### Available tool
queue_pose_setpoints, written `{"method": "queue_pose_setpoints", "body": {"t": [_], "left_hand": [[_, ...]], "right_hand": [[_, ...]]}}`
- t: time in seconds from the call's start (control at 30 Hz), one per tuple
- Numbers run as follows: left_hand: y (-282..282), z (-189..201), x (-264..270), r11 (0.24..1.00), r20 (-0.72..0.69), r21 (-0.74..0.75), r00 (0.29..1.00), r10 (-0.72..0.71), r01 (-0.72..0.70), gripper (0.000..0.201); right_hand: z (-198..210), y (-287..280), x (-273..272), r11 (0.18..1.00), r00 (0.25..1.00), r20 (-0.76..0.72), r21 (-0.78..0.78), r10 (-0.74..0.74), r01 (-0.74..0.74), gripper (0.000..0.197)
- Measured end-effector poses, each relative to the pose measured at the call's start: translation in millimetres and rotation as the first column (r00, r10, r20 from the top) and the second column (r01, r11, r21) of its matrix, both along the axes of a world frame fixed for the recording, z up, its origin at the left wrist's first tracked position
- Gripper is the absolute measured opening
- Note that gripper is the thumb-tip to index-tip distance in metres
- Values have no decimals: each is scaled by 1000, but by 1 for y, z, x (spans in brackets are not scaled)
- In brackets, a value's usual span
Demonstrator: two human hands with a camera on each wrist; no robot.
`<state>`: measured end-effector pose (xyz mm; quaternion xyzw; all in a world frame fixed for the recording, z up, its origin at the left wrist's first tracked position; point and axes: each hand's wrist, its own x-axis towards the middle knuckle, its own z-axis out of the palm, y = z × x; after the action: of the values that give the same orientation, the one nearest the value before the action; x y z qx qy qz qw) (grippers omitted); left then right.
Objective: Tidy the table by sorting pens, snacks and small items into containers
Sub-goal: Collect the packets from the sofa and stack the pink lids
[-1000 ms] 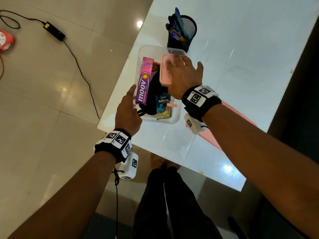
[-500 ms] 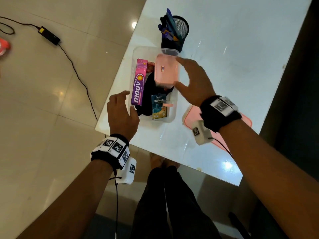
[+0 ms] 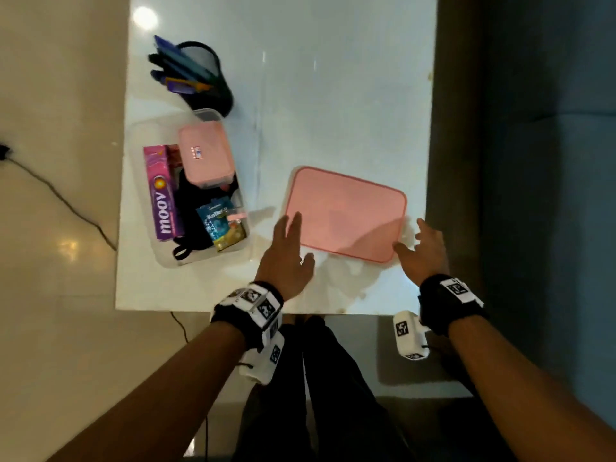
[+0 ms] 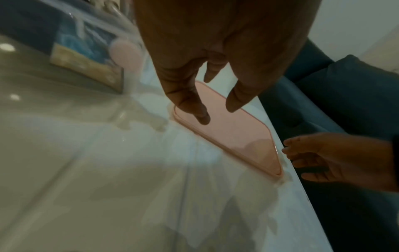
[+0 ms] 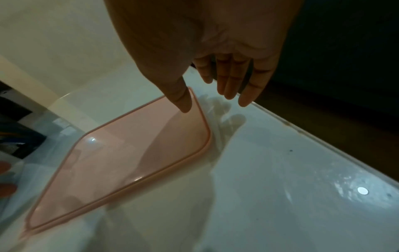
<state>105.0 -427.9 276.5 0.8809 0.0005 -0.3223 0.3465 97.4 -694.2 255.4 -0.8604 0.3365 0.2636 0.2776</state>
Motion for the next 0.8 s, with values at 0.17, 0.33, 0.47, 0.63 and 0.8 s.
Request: {"method": "queue_pose_setpoints", "body": {"t": [0.17,0.33,0.47,0.63,0.8], "left_hand": [[-19,-17,36,975,-96,73,972,215,-209,82],[-22,-21,56,908,-263,60,871,415,-415,101],[-15,2,65,860,-287,-70,836,469,-506,47],[14,52,66,882,-56,-248,915,399,-400,13],[74,106,58,944,316,-301,919,234,-136,26]], "right_hand": [[-4,6,2,997,998,40,61,-47,44,58],[-2,8,8,980,988,80,159,-130,116,43],[8,2,10,881,923,76,335,-378,333,53],[34,13,17,693,826,61,581,-560,427,46],[64,53,53,542,778,47,744,-627,391,53]]}}
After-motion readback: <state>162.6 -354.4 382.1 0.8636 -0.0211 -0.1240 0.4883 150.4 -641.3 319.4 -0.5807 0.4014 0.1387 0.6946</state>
